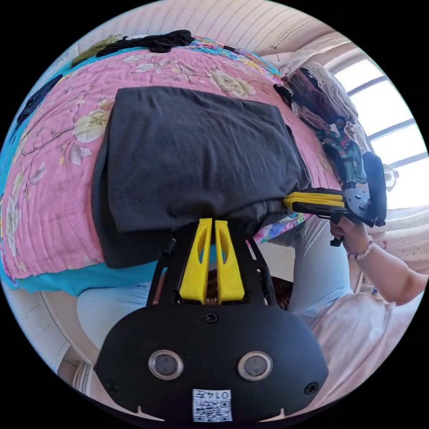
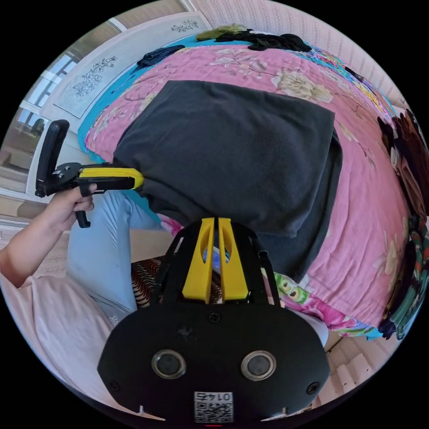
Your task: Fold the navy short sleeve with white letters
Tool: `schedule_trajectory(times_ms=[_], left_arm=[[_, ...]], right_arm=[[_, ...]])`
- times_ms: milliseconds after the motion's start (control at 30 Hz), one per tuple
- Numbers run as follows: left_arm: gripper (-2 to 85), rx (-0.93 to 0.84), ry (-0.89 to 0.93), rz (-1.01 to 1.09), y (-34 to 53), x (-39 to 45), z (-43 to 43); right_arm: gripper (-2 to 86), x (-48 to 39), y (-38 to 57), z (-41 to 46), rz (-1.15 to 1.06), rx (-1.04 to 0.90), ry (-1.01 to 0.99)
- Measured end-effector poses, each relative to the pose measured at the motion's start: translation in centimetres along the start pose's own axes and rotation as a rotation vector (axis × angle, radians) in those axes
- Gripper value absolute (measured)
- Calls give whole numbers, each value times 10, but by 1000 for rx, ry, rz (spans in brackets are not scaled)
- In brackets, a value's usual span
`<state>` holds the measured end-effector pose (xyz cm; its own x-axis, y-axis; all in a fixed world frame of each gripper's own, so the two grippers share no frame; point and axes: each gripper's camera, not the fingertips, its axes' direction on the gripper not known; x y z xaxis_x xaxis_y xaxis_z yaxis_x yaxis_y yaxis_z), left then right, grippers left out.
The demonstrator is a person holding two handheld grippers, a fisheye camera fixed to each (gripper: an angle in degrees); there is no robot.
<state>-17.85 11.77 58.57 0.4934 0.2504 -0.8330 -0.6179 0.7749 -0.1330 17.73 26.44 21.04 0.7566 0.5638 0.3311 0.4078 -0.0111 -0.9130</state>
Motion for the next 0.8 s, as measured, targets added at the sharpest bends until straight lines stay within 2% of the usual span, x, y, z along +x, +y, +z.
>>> schedule_trajectory(times_ms=[133,200,300,400,467,600,800], left_arm=[[-8,12,-22,12,17,4,7],[-9,2,-18,-2,21,3,16],[-8,46,80,-31,31,1,13],[-5,99,51,-8,46,7,1],[-4,162,24,66,57,20,-9],[-3,215,-50,219,62,48,-5],[-9,230,-153,379,45,92,34]], right_arm=[[-3,-27,12,16,-63,-1,108],[-3,-37,13,25,-60,10,121],[-3,-50,9,29,-18,-3,100],[-5,-70,15,25,-66,19,160],[-7,-95,25,30,-135,20,337],[-9,-131,35,49,-217,13,456],[-9,-188,1,74,-376,119,671]])
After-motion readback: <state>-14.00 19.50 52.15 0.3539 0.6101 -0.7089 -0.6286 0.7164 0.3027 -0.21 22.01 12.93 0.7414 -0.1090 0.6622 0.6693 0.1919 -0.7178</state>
